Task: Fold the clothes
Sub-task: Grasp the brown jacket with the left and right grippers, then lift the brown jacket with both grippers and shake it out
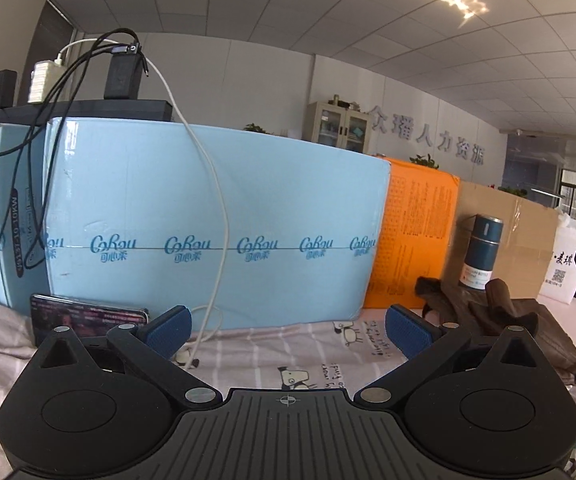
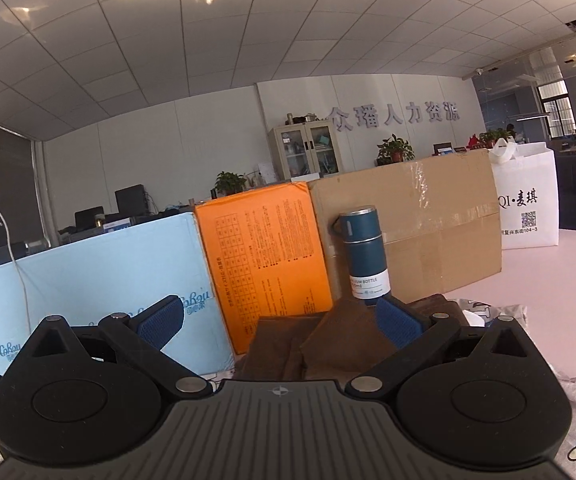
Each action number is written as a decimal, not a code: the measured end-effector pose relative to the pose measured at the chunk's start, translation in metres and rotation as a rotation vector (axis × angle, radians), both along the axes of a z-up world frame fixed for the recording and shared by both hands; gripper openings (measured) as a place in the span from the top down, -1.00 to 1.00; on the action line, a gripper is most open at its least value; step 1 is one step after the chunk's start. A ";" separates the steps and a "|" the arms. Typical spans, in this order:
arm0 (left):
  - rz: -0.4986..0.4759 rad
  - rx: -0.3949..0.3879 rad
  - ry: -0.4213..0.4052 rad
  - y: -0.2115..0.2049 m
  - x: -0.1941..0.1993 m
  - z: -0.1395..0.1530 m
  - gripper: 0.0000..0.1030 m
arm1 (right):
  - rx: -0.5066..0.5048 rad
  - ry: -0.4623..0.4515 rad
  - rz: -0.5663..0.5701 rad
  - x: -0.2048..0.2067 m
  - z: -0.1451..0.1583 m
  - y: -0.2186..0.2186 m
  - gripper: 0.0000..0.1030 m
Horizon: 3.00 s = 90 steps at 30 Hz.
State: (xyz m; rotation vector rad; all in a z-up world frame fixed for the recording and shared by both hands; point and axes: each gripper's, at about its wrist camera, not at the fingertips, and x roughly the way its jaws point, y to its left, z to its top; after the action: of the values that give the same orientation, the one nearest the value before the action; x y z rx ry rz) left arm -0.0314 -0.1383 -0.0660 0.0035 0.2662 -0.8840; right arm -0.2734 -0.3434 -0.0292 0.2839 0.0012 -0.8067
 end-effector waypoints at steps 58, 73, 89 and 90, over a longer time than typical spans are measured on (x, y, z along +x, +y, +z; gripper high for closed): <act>-0.478 -0.222 0.349 -0.213 -0.004 -0.079 0.59 | 0.309 -0.167 0.028 -0.032 -0.083 -0.190 0.73; -0.471 -0.267 0.359 -0.167 -0.016 -0.058 0.69 | 0.340 -0.472 0.324 -0.053 -0.071 -0.171 0.82; -0.410 -0.251 0.514 -0.187 0.010 -0.101 -0.24 | 0.410 -0.284 0.200 -0.020 -0.098 -0.187 -0.20; -0.403 -0.250 0.511 -0.186 0.010 -0.103 -0.22 | 0.412 -0.271 0.189 -0.017 -0.100 -0.188 -0.13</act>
State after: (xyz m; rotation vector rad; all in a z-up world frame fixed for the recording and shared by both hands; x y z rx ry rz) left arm -0.0214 -0.3245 -0.1688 -0.4180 0.6445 -1.3100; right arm -0.2903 -0.5314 -0.1288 0.7701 -0.0601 -0.5700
